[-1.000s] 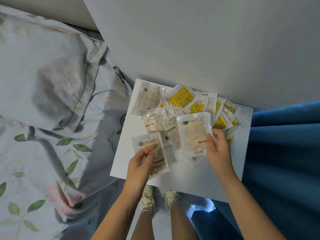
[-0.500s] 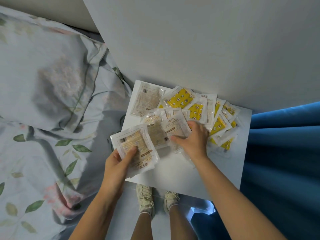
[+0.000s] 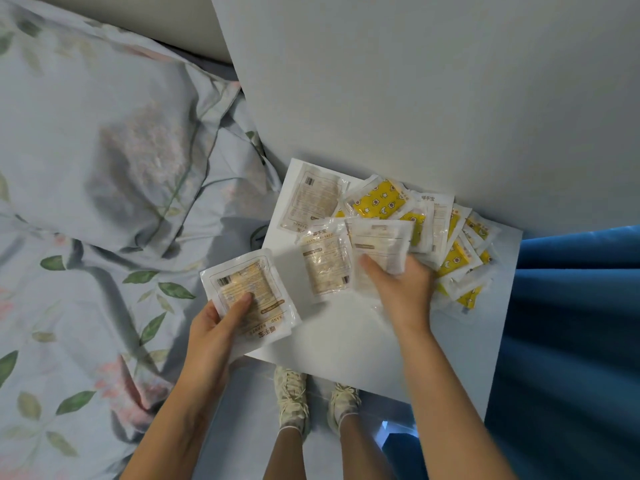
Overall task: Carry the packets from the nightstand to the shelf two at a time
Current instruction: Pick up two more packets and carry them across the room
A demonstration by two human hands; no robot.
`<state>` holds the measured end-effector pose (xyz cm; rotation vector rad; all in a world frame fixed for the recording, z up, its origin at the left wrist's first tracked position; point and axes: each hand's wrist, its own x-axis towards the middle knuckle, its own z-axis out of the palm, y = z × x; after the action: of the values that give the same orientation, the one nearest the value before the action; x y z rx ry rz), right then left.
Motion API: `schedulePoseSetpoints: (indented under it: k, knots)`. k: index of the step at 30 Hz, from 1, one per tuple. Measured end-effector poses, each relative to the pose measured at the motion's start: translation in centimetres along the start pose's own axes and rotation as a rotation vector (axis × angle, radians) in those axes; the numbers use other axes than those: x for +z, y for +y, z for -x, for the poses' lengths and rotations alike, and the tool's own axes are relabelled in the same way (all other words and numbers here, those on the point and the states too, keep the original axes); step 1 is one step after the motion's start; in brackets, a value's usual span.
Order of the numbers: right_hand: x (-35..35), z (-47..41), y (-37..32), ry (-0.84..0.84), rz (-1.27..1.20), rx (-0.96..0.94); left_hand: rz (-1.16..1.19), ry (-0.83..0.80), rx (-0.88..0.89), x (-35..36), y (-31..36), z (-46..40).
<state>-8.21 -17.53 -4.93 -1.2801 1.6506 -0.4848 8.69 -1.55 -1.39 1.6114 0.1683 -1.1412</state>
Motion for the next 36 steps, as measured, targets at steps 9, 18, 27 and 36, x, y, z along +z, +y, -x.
schedulePoseSetpoints:
  k: [9,18,27,36]
  knots:
    - [8.5,2.6,1.2,-0.064,0.843,-0.292,0.002,-0.002,-0.028,-1.1,-0.1,0.1]
    - [9.6,2.7,1.5,0.051,0.954,-0.423,-0.039,0.017,-0.034,-1.8,-0.3,-0.1]
    - [5.0,4.8,-1.4,-0.128,-0.286,0.014,0.022,-0.007,0.033,-2.3,0.9,0.8]
    - [-3.5,9.2,-8.2,-0.359,-0.816,0.391,0.085,-0.002,0.185,-3.1,6.9,5.0]
